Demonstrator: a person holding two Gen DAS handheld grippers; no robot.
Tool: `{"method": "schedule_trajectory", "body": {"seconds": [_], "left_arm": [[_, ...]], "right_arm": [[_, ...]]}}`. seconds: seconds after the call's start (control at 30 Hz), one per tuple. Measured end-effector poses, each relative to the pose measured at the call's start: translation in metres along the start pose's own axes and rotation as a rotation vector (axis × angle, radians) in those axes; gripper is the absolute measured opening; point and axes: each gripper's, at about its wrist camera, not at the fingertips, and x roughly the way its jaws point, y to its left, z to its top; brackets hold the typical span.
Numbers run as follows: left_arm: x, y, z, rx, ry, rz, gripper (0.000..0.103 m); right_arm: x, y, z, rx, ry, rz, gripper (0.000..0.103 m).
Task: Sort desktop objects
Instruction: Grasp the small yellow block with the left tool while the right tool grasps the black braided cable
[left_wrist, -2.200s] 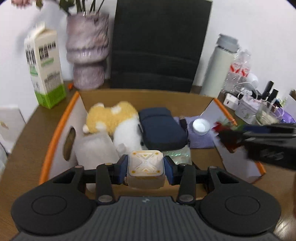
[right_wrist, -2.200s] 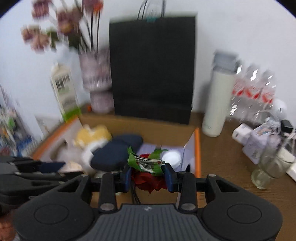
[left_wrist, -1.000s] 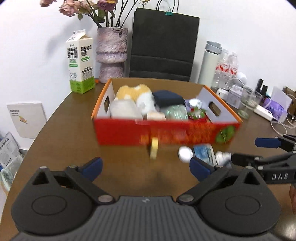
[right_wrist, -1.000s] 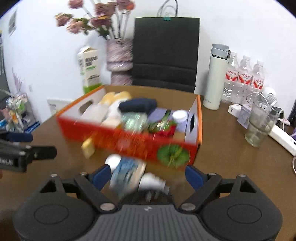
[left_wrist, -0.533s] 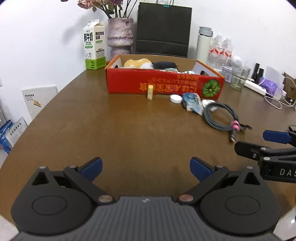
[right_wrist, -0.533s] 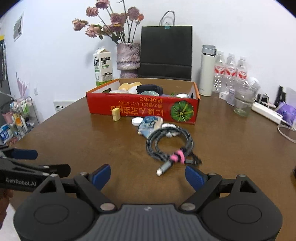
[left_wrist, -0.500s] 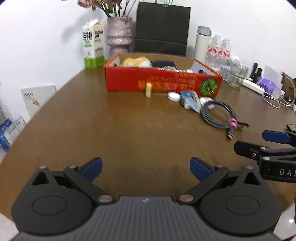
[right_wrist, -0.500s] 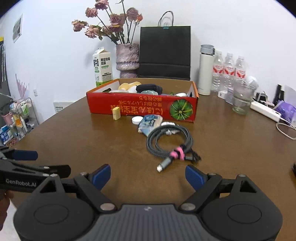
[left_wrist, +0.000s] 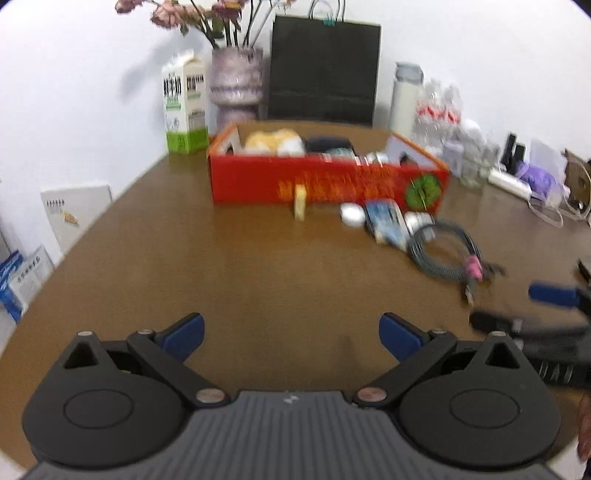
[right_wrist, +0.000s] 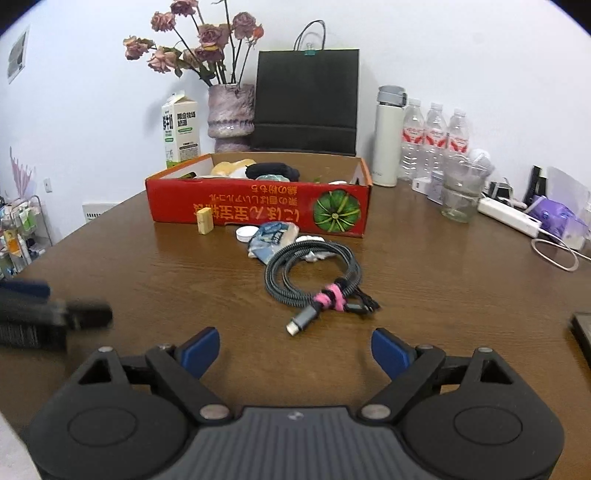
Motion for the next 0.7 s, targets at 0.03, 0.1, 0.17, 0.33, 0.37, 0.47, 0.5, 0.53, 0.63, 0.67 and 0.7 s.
{"method": "schedule_trajectory", "body": {"seconds": [0.03,0.1,0.17,0.33,0.37,0.47,0.5,0.53,0.63,0.67,0.7], "left_arm": [[0.007,0.003,0.011,-0.006,-0.006,0.002,0.103],[0.02,0.008,0.029,-0.012,-0.026,-0.001,0.103],[0.036,0.01,0.045,-0.005,-0.039,-0.038,0.102],[0.082,0.008,0.073,0.025,-0.019,-0.061,0.094],[0.092,0.007,0.076,0.033,-0.017,-0.063,0.09],[0.118,0.005,0.081,0.049,-0.005,-0.077,0.084],[0.126,0.005,0.082,0.047,-0.002,-0.078,0.079],[0.133,0.004,0.083,0.047,0.003,-0.079,0.072],[0.154,0.005,0.087,0.04,0.027,-0.066,0.048],[0.158,0.006,0.087,0.036,0.031,-0.066,0.035],[0.162,0.008,0.088,0.027,0.039,-0.073,0.031]], "right_arm": [[0.007,0.001,0.002,-0.005,0.001,-0.007,0.089],[0.025,0.001,0.011,-0.025,0.007,-0.028,0.089],[0.043,0.002,0.021,-0.048,0.004,-0.042,0.089],[0.08,0.001,0.04,-0.077,0.035,-0.083,0.089],[0.086,-0.001,0.042,-0.068,0.049,-0.077,0.089],[0.095,-0.009,0.044,-0.025,0.058,-0.041,0.089],[0.096,-0.012,0.045,-0.013,0.056,-0.027,0.087],[0.096,-0.014,0.045,-0.003,0.049,-0.019,0.079],[0.099,-0.021,0.047,0.002,0.067,-0.042,0.024],[0.099,-0.024,0.046,0.014,0.063,-0.031,0.018],[0.098,-0.025,0.045,0.021,0.061,-0.02,0.016]]}}
